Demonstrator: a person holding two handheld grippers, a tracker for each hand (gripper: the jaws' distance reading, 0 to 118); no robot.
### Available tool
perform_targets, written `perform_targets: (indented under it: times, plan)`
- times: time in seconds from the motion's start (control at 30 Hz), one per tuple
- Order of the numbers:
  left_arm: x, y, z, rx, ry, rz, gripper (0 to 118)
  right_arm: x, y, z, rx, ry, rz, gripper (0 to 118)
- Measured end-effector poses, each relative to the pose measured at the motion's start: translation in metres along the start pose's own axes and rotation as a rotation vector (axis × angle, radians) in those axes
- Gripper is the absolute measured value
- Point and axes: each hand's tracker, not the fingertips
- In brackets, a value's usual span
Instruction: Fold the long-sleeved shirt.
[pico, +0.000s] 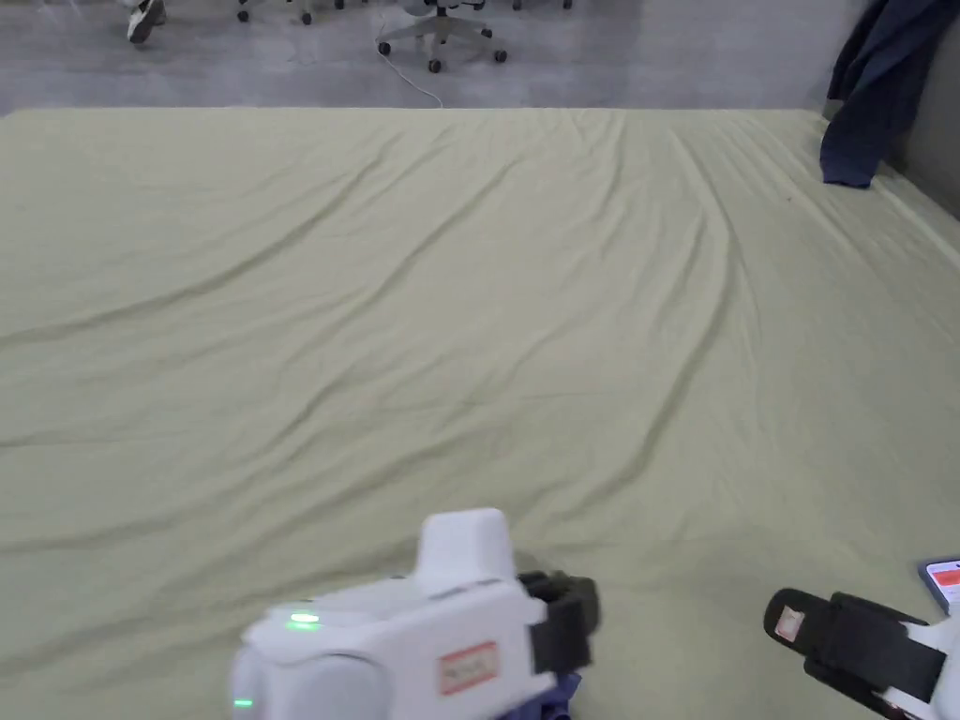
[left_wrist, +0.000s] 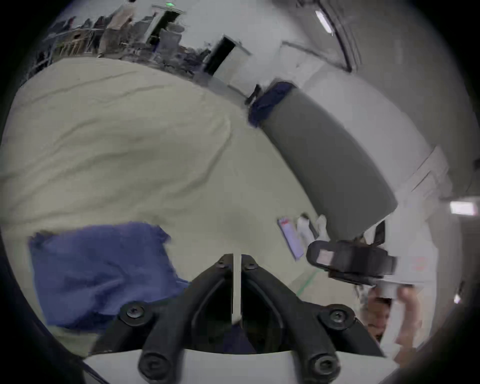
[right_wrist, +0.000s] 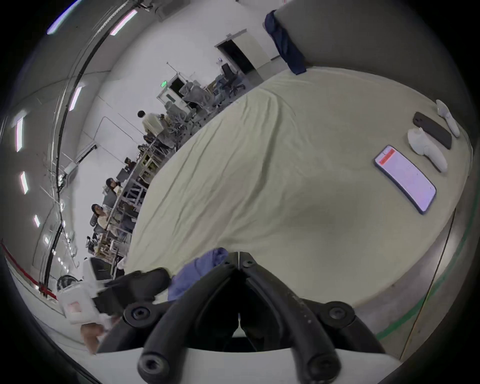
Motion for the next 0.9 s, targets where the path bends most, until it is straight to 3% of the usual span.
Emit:
perform_targets:
  times: [0.17, 0.27, 0.43, 0.53, 0.57, 0.6, 0.7, 0.73, 0.77, 0.8, 0.83, 0.9]
  plan:
    - [-0.098, 0.041, 0.090, 0.101, 0.311, 0.112, 5, -0.069, -0.005, -0.059, -0.131, -0.008, 0.050, 2]
    - [-0.144, 0.045, 0.115, 0.037, 0.406, 0.172, 5, -0.103, -0.017, -0.106, -0.213, 0.032, 0.170, 2]
    - [-0.184, 0.025, 0.116, -0.040, 0.307, 0.334, 5, -0.122, -0.046, -0.176, -0.413, -0.125, 0.309, 3]
    - [-0.199, 0.014, 0.098, -0.108, 0.218, 0.419, 5, -0.097, -0.065, -0.217, -0.541, -0.314, 0.297, 3]
    - [-0.205, 0.013, 0.092, -0.124, 0.191, 0.439, 5, -0.086, -0.069, -0.224, -0.548, -0.302, 0.266, 3]
    - [-0.211, 0.010, 0.085, -0.130, 0.164, 0.475, 5, -0.083, -0.067, -0.224, -0.510, -0.217, 0.228, 3]
    - [-0.226, 0.006, 0.068, -0.139, 0.074, 0.528, 7, -0.081, -0.052, -0.216, -0.541, -0.208, 0.183, 3]
    - [-0.235, 0.006, 0.064, -0.131, 0.046, 0.542, 21, -0.079, -0.052, -0.218, -0.543, -0.202, 0.182, 3]
    - [-0.238, 0.006, 0.057, -0.123, 0.046, 0.519, 54, -0.075, -0.051, -0.217, -0.551, -0.191, 0.178, 3]
    - [-0.238, 0.006, 0.050, -0.119, 0.072, 0.503, 104, -0.071, -0.050, -0.218, -0.554, -0.172, 0.151, 3]
    - [-0.237, 0.006, 0.045, -0.118, 0.081, 0.496, 118, -0.067, -0.048, -0.217, -0.558, -0.156, 0.112, 4]
    - [-0.234, 0.003, 0.035, -0.100, 0.052, 0.428, 114, -0.060, -0.046, -0.216, -0.565, -0.129, 0.096, 4]
